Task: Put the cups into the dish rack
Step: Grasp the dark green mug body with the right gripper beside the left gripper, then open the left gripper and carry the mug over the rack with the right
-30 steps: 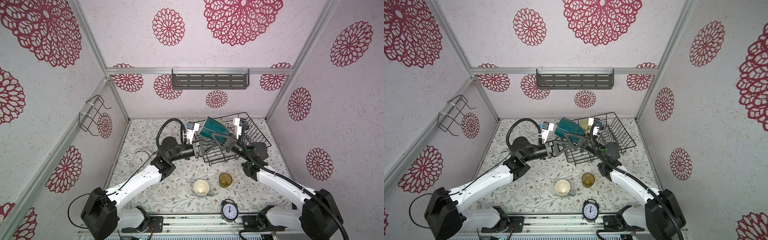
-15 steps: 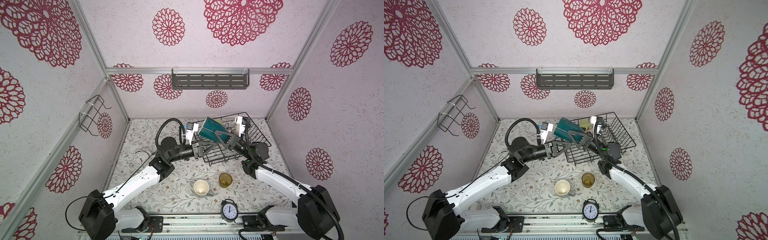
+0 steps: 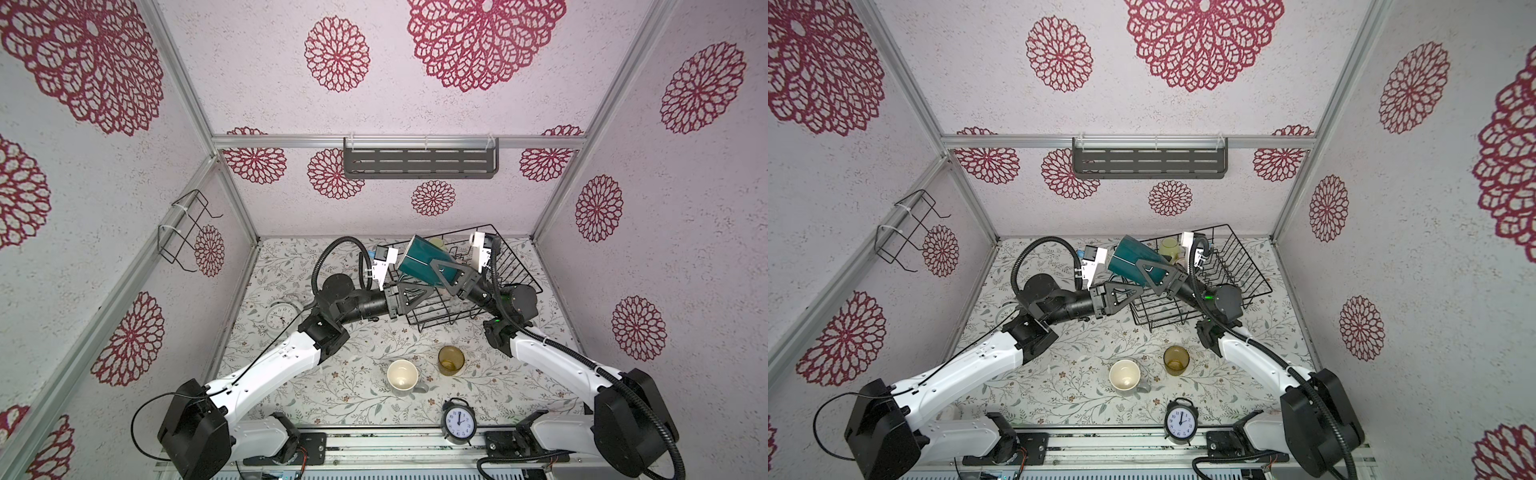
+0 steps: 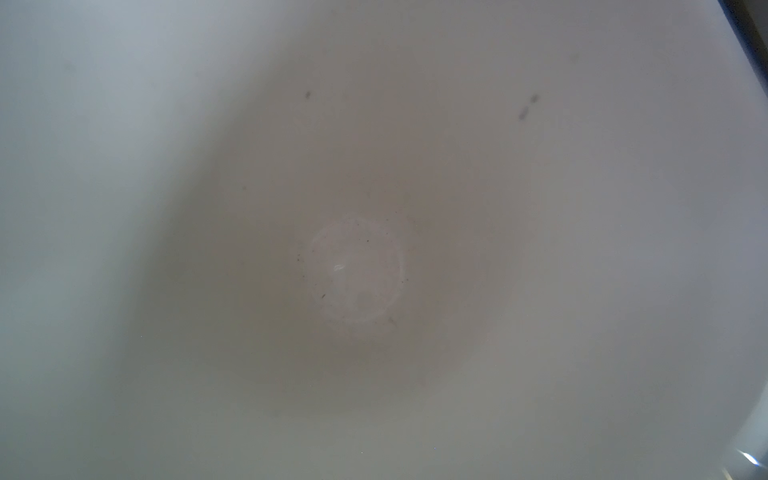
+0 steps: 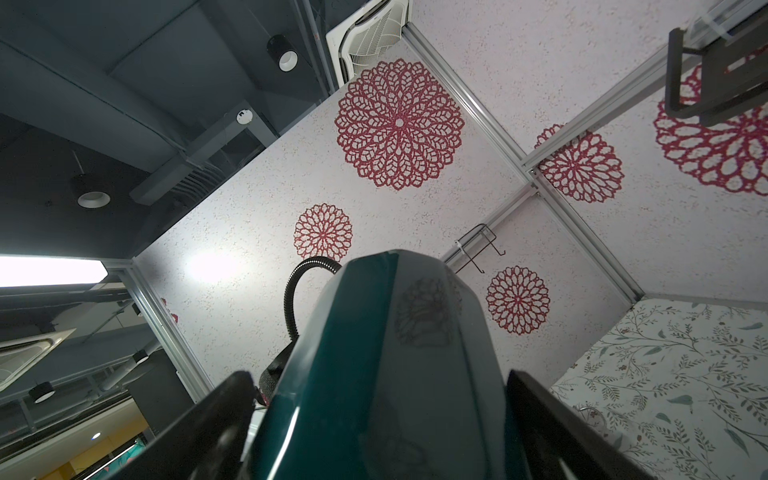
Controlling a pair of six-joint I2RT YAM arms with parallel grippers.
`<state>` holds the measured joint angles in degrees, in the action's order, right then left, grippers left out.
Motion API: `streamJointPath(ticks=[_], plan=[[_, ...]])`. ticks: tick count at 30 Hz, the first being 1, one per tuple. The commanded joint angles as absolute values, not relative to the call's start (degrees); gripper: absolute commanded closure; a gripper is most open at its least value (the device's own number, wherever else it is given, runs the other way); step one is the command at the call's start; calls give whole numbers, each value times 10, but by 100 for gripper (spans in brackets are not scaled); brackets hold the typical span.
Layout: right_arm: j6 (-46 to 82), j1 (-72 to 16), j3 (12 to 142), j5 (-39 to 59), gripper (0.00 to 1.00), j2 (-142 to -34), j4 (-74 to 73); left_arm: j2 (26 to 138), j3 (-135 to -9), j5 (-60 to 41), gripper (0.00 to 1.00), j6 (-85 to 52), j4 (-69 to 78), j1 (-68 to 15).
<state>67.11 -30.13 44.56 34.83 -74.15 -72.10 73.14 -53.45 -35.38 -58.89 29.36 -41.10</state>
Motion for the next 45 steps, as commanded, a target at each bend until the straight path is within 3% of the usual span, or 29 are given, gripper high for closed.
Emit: streamJointPath(ticks=[1,10,14,19,23,28,34,45], plan=[[671,-299,467,361,6,-743,-739,724,-551,-355,100,-579,334,-415],[690,-284,461,364,24,-757,-706,723,-549,-346,100,-569,306,-411],[724,-276,454,367,32,-774,-757,724,-547,-344,99,-563,294,-409],[749,-266,445,354,36,-790,-788,724,-541,-341,82,-563,292,-401],[746,-258,442,348,37,-794,-786,725,-532,-337,56,-562,293,-391],[729,-239,442,338,41,-806,-754,726,-514,-324,40,-557,282,-379],[704,-221,456,339,45,-828,-713,725,-507,-308,27,-522,216,-366],[583,-214,516,321,48,-858,-537,705,-478,-286,20,-501,169,-330]])
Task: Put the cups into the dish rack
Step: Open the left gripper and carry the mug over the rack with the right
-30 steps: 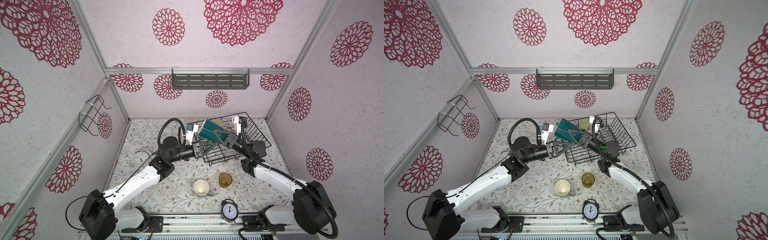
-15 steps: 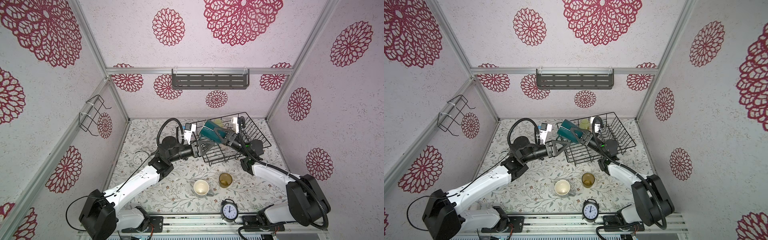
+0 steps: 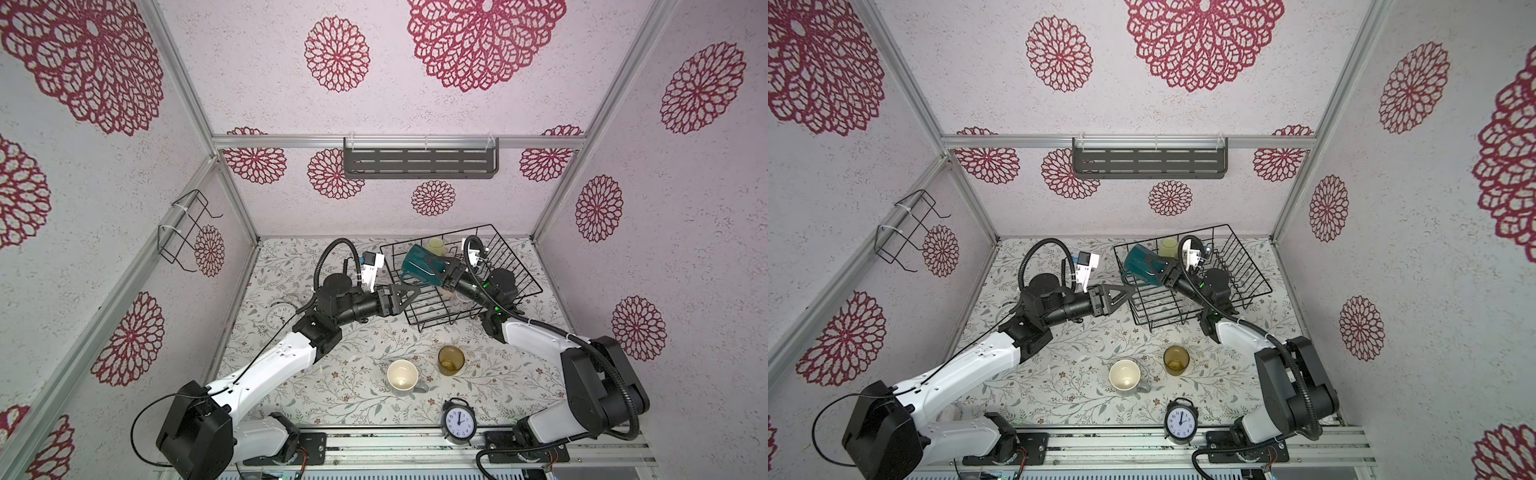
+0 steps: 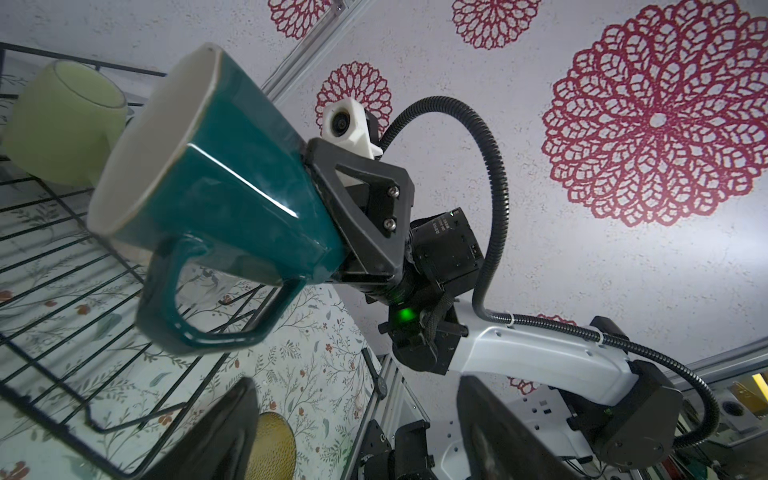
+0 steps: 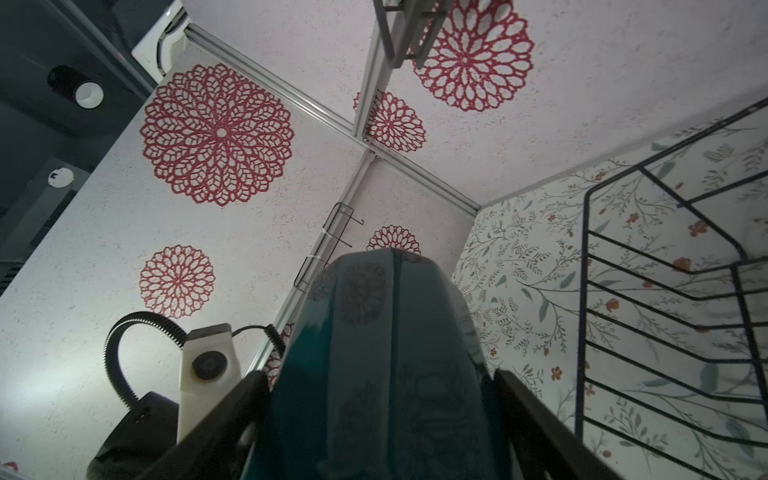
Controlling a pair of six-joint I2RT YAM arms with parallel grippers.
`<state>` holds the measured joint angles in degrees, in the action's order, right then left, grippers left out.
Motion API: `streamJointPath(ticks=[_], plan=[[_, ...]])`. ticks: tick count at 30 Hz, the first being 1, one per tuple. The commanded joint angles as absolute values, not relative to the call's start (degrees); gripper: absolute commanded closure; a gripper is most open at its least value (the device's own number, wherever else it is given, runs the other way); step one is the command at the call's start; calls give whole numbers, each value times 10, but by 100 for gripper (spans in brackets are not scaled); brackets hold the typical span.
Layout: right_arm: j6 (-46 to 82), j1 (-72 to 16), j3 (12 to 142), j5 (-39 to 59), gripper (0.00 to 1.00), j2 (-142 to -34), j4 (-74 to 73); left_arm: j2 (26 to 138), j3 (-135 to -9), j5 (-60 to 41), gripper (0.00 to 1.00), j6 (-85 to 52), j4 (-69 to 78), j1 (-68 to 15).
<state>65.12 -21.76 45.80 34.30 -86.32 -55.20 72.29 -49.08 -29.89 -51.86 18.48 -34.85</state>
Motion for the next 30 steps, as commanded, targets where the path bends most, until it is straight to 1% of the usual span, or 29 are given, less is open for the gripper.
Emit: streamJointPath(ticks=[1,8,10,15,16,17,18,22,25,30], plan=[[563,-214,524,316,48,-862,-512,704,-476,-284,20,-500,164,-327],[441,-212,585,275,51,-893,-357,698,-465,-270,20,-489,138,-300],[401,-212,609,262,53,-908,-306,697,-463,-266,20,-487,133,-295],[332,-213,647,236,56,-933,-227,693,-455,-258,19,-483,115,-278],[296,-215,672,217,57,-947,-180,689,-454,-252,19,-482,107,-272],[221,-225,737,177,57,-981,-68,679,-452,-235,19,-478,77,-257],[197,-229,760,160,57,-993,-30,663,-446,-220,18,-471,48,-242],[103,-255,851,69,59,-1035,122,651,-441,-211,18,-465,25,-228],[64,-273,906,24,60,-1069,192,647,-434,-207,17,-468,23,-220],[26,-296,987,-25,63,-1127,263,651,-432,-207,17,-470,24,-213]])
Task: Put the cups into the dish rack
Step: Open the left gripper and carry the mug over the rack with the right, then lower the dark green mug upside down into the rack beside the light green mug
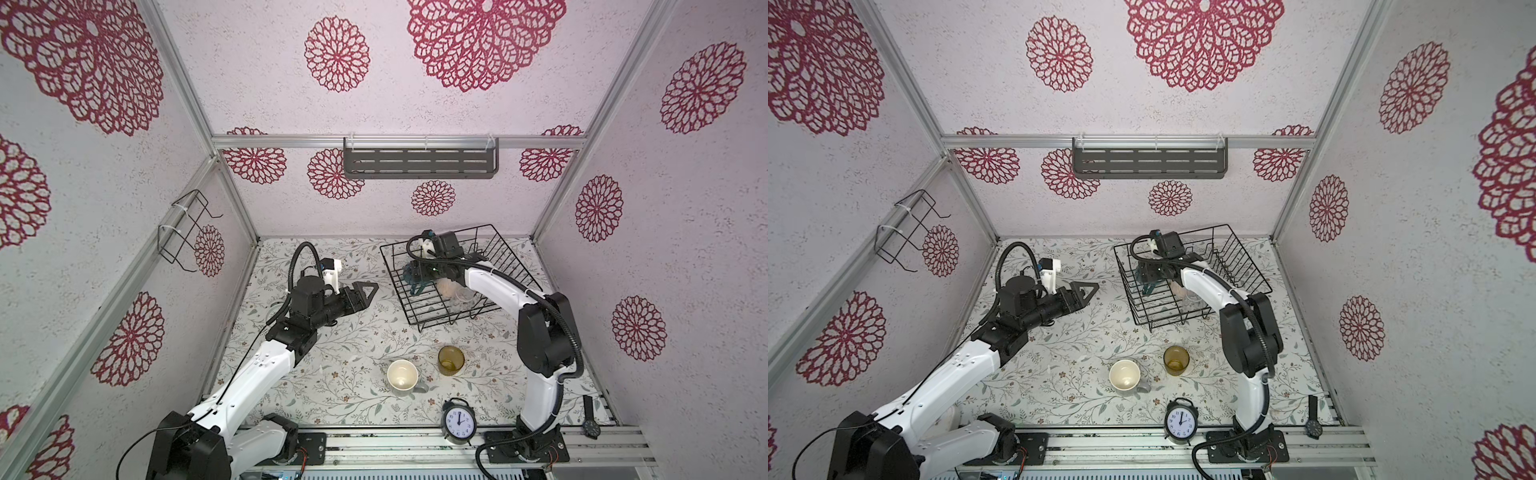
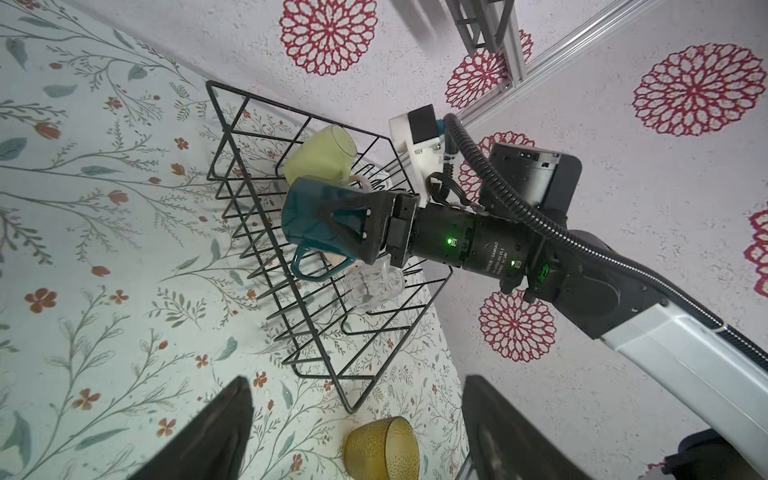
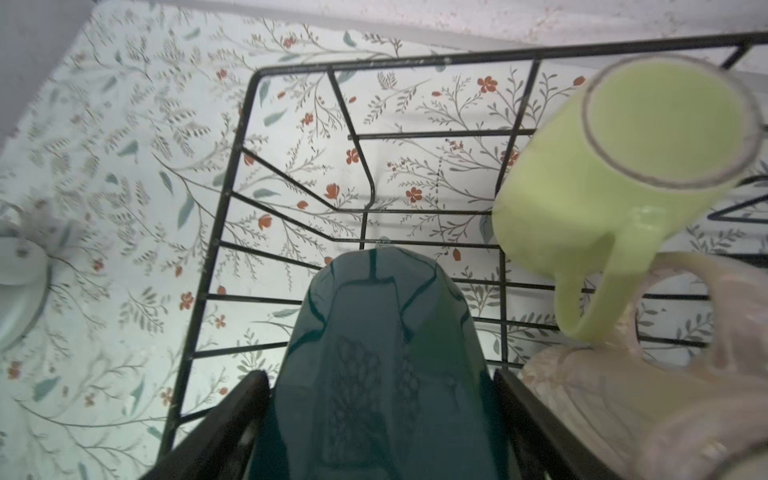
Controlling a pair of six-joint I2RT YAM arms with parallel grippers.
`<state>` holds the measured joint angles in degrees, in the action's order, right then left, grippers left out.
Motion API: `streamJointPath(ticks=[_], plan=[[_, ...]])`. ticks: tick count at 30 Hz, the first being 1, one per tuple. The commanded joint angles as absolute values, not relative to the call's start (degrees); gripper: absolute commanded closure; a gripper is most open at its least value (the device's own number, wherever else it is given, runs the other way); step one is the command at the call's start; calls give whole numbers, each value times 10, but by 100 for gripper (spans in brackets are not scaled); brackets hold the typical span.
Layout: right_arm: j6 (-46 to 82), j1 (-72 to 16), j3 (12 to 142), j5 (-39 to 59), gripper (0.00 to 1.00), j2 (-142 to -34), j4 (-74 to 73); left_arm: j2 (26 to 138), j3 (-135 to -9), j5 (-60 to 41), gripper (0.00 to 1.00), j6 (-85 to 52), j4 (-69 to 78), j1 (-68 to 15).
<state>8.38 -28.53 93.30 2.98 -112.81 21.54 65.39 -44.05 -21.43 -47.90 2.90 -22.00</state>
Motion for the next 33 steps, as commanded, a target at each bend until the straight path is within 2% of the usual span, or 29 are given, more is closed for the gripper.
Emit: streamJointPath(ticks=[1,12,20,27,30,33], plan=[[20,-301,1002,-37,63,-1138,274,652,-432,-207,17,-470,24,-212],[-14,-317,1150,-98,61,-1236,373,645,-420,-204,17,-471,18,-201],[-18,-317,1193,-92,46,-1269,387,642,-416,-205,16,-470,15,-194],[-24,-317,1237,-93,48,-1302,400,642,-410,-207,16,-474,23,-191],[-26,-317,1244,-96,42,-1310,398,641,-412,-209,16,-475,20,-191],[-31,-317,1246,-100,41,-1316,392,637,-408,-208,16,-476,24,-191]])
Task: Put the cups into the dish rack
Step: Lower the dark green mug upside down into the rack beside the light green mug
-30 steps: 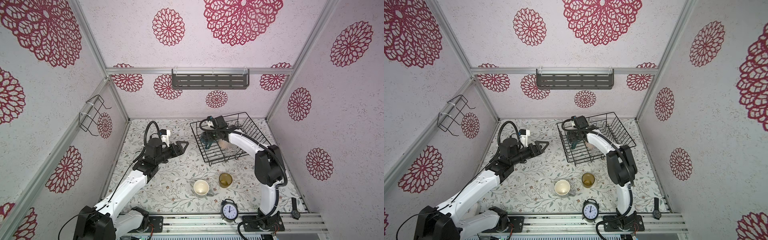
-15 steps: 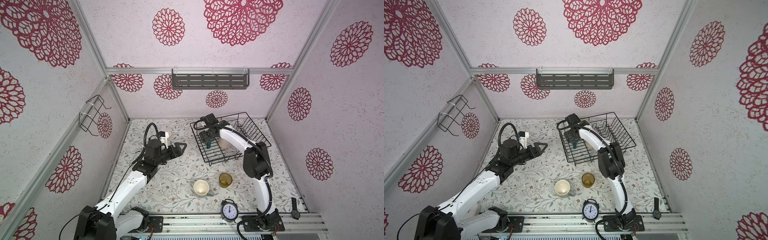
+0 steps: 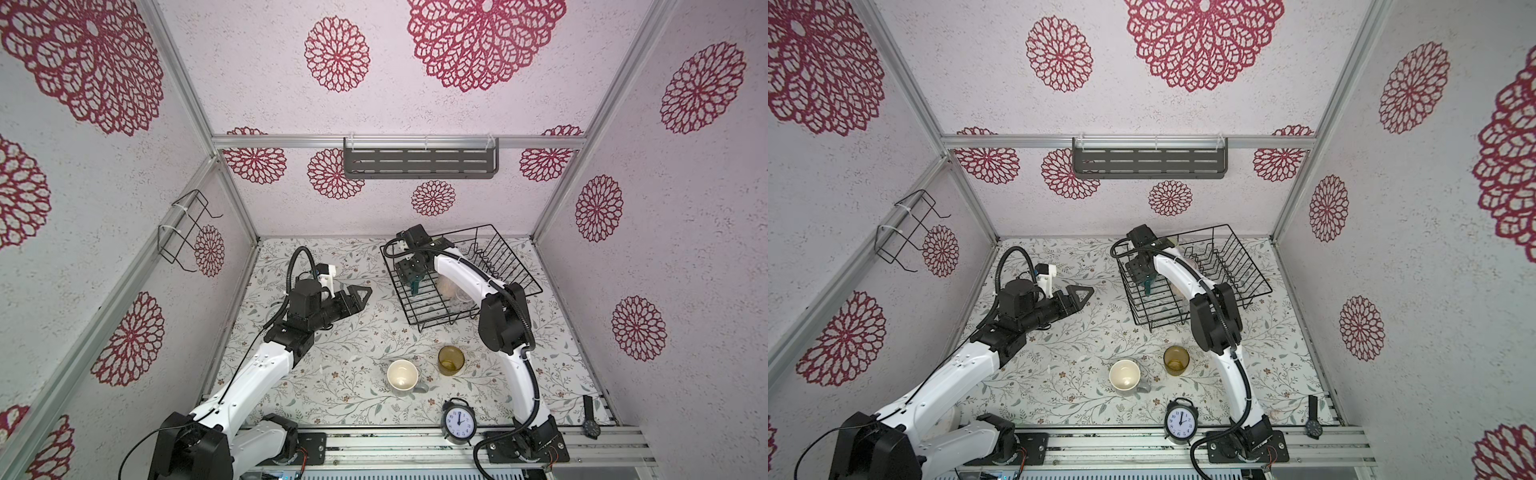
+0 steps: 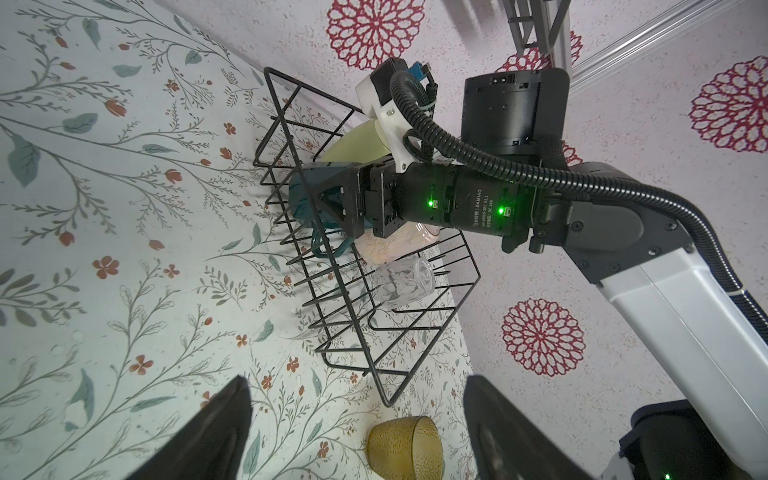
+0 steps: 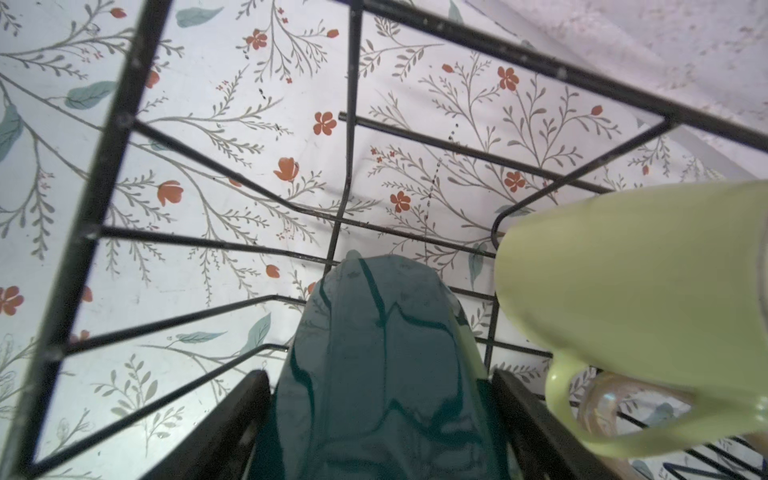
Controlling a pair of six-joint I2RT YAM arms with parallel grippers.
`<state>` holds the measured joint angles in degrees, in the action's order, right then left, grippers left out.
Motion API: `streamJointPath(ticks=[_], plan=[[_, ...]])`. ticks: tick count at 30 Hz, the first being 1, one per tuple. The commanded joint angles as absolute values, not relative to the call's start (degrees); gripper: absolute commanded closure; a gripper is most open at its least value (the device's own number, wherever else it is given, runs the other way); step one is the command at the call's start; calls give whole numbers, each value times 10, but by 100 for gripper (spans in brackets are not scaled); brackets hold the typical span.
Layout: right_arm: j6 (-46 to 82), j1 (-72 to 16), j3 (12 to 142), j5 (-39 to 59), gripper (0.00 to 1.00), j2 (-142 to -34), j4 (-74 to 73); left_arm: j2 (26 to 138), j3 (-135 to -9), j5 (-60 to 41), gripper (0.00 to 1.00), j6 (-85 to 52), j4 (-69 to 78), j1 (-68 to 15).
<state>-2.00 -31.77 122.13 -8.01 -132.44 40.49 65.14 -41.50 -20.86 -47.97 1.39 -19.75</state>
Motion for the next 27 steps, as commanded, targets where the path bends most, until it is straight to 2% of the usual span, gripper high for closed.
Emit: streamJointPath(ticks=[1,5,10,15,18,27], plan=[[-32,-317,1246,-102,39,-1317,390,638,-407,-208,16,-476,25,-191],[-38,-317,1252,-110,36,-1325,385,639,-413,-212,16,-476,18,-190],[-49,-317,1261,-112,20,-1329,383,639,-415,-211,16,-478,19,-189],[-64,-317,1261,-119,14,-1326,372,640,-415,-210,16,-481,21,-189],[-64,-317,1260,-131,7,-1321,365,639,-417,-212,16,-483,19,-189],[-55,-317,1259,-124,5,-1312,360,634,-409,-213,16,-489,25,-188]])
